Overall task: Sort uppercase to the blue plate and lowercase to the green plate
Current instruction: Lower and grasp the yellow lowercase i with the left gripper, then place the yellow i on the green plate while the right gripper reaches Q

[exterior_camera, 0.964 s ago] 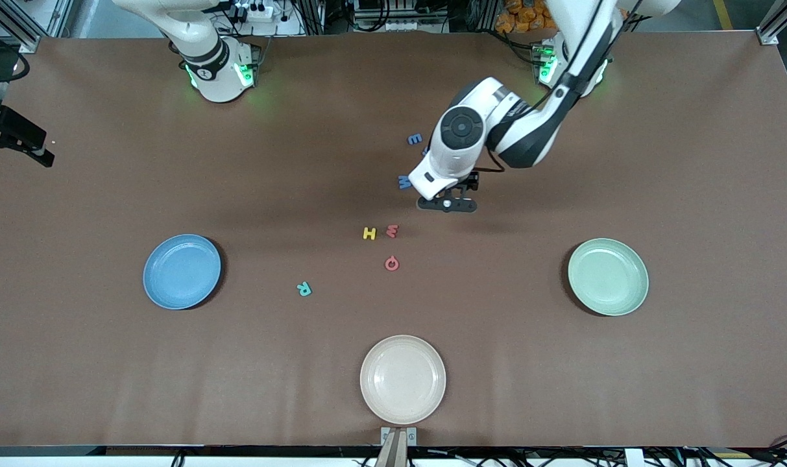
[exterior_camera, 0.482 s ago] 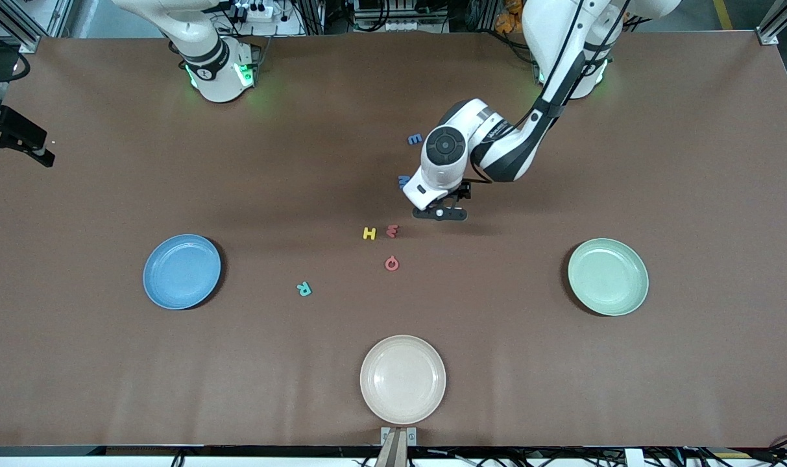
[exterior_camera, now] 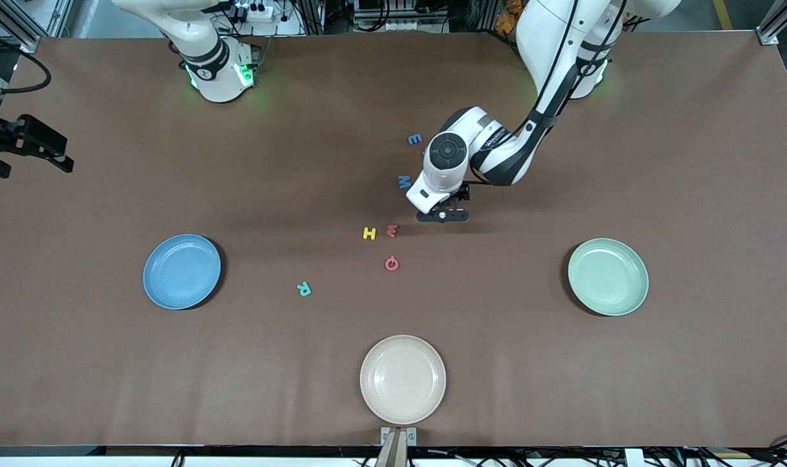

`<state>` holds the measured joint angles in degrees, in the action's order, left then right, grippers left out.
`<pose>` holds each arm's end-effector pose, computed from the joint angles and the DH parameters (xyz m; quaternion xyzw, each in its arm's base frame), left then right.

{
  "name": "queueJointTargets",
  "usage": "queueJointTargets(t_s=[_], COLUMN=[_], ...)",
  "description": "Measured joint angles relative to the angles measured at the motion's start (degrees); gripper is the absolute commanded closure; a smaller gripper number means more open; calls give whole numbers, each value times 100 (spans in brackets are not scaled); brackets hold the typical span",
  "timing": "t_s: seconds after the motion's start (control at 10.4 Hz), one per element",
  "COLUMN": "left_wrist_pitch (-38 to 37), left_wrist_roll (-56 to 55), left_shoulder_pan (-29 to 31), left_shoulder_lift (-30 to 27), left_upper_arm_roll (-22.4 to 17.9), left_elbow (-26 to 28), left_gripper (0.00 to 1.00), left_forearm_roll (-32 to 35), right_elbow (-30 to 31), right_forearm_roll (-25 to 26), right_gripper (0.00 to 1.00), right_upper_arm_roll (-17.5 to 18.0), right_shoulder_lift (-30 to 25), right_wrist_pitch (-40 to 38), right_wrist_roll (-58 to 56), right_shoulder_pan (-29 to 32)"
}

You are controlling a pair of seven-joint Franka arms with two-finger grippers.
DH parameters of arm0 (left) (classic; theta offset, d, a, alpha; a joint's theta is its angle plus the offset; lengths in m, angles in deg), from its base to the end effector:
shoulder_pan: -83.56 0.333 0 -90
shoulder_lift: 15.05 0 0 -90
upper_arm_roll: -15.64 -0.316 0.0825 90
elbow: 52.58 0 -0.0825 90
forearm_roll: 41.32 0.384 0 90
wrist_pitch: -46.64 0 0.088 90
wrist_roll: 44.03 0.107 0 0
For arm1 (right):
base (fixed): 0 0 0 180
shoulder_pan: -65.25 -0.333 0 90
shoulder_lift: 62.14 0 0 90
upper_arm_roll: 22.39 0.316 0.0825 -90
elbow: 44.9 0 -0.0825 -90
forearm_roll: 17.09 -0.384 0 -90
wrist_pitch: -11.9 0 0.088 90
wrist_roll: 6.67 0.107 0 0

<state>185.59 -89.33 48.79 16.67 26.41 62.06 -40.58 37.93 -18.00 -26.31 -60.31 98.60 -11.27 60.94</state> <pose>0.4155 -0.4227 0.1724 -0.9971 -0.0036 0.0747 0.0103 0.5589 0.0063 0.6603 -0.9988 -0.0442 -0.0181 0.0062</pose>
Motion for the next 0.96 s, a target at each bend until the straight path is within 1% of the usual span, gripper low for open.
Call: queueJointTargets(t_s=[0.1,0.29,0.39,0.58,0.67,0.77,0.96], left_wrist_pitch=[52,59,61,65,65,65,66], left_wrist_roll=[-95,-196,-225,-273,-283,-286,-286], left_shoulder_pan=[-2,-28,-73,-150,-172,-179,-179], left_shoulder_lift=[0,-1,-1,-2,-2,-2,-2], left_upper_arm_roll=[9,30,35,41,42,43,39], left_elbow=[52,58,58,59,59,59,62], left_gripper=[5,6,11,23,35,52,81], left_forearm_roll=[0,0,0,1,1,1,1], right_elbow=[1,1,2,6,10,14,26], right_forearm_roll=[0,0,0,-2,-2,-2,-6], right_gripper=[0,0,0,0,0,0,0], right_upper_arm_roll=[0,0,0,0,1,1,4], right_shoulder_lift=[46,134,177,269,353,469,800], right_wrist_pitch=[1,3,10,21,59,143,413], right_wrist_roll=[0,0,0,0,0,0,12], right_shoulder_pan=[-16,-19,-20,-44,-94,-166,-356])
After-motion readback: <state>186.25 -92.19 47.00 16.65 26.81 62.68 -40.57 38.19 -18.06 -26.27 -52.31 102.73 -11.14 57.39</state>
